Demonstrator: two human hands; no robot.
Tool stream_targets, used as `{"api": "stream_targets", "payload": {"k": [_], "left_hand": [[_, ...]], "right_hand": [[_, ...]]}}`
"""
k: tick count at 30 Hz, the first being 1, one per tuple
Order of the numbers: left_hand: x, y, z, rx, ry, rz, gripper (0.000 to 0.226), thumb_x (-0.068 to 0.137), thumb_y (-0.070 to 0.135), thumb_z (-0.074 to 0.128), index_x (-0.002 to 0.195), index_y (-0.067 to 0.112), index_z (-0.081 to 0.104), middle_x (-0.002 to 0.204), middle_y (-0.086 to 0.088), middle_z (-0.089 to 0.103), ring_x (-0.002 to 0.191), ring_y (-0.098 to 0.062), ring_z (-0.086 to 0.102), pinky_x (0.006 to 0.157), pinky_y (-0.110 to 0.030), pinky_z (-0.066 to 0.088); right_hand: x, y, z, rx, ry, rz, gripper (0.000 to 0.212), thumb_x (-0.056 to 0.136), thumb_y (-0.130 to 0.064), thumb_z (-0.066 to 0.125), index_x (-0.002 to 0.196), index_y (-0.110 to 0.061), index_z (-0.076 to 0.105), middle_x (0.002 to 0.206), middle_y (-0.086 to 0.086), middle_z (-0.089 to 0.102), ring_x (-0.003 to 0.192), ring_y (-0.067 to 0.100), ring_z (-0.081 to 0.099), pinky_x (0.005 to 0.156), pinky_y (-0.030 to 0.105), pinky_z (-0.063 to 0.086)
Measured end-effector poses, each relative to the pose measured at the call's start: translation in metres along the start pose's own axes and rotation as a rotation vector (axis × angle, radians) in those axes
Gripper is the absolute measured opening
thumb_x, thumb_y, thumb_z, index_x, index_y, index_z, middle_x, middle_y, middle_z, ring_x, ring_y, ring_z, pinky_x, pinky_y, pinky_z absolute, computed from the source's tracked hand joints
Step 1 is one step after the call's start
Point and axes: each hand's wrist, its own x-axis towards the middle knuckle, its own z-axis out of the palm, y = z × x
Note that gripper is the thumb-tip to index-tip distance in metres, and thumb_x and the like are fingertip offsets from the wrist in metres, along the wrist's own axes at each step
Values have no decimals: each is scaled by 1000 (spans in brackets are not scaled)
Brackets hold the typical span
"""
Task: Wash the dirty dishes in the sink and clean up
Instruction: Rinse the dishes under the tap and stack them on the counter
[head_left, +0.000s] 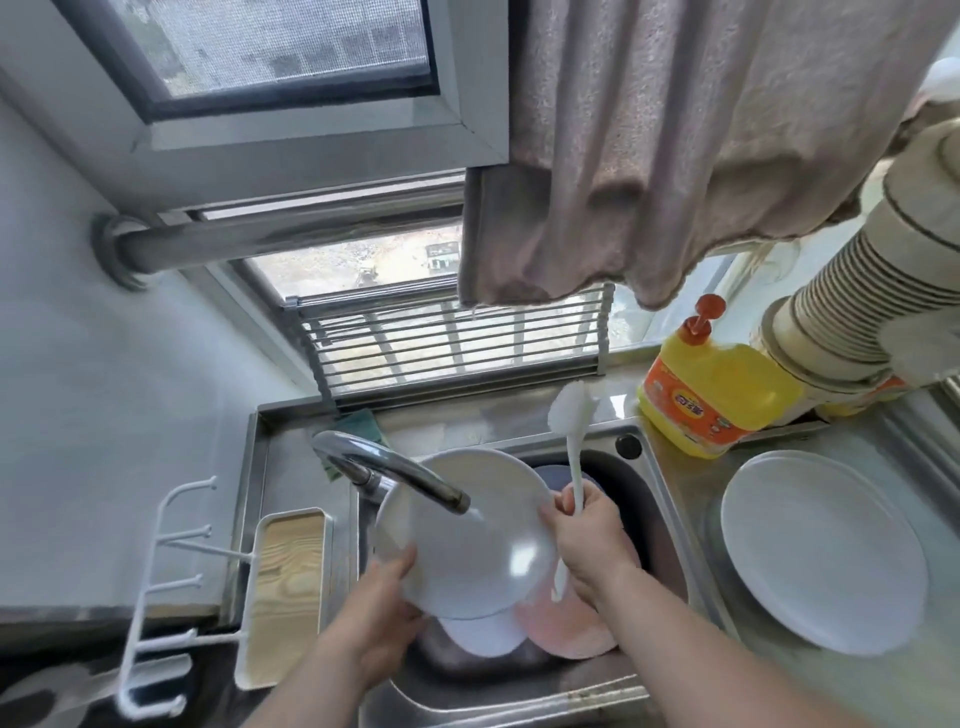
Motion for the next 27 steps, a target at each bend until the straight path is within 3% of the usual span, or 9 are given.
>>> {"api": "stream_targets", "payload": {"k": [5,8,11,15,17,20,23,25,27], "left_hand": [[11,-12,55,-96,-30,-107,34,107,36,56,139,26,53,126,-6,68,116,-34,66,89,-47,57],[13,-22,87,-110,-96,-197,45,104,53,56,139,26,52,126,-9,68,112,-34,68,80,-47,63],[13,-32,100,-49,-183,-241,44,100,66,51,129,34,55,126,-9,69,108,-36,71,65,-43,64],[11,-34,77,151,-193,-162,36,106,60,43,122,33,61,110,-6,79,104,-34,74,87,-54,63],[10,-30,57,242,-234,-104,27,112,39,43,130,28,61,108,-8,80,101,-34,76,82,-53,64],[11,-16,30,272,-221,-80,38,106,7,44,131,27,65,111,-17,77,99,-38,73,71,-44,61],[23,0,3,181,-168,-220,49,96,-3,49,136,22,62,127,-26,68,108,-43,71,69,-43,64],[30,11,-10,40,-161,-338,57,93,-8,48,145,15,55,124,-30,65,92,-46,75,55,-43,65],[28,20,-16,-36,-251,-436,59,92,-4,51,150,-2,48,105,-36,66,57,-43,73,35,-38,56]], "right_hand": [[-23,-29,-43,-211,44,-151,37,91,-16,78,74,-4,48,63,6,57,65,19,56,70,37,50],[-35,-36,-71,-468,107,-240,27,93,-20,73,72,-13,58,64,6,61,65,22,59,64,38,48],[-45,-37,-94,-699,118,-288,15,97,-20,65,83,-26,67,68,-4,67,69,9,61,60,27,44],[-36,-7,-115,-848,88,-138,22,96,-21,68,76,-21,58,64,-3,62,65,14,59,60,29,43],[-33,15,-110,-857,34,-39,27,95,-24,68,76,-14,52,66,1,60,63,17,56,60,34,43],[-38,37,-87,-770,-17,-18,25,95,-22,64,74,-27,51,63,-7,55,63,14,52,60,30,40],[-39,39,-63,-574,-19,-68,14,99,-24,64,96,-37,70,80,-23,70,83,6,64,74,28,50],[-41,25,-51,-423,-57,-67,19,101,-24,64,89,-33,75,97,-18,77,96,9,69,83,31,54],[-38,9,-44,-348,-111,-95,34,101,-19,66,71,-34,73,98,-3,78,95,15,72,88,35,57]]}}
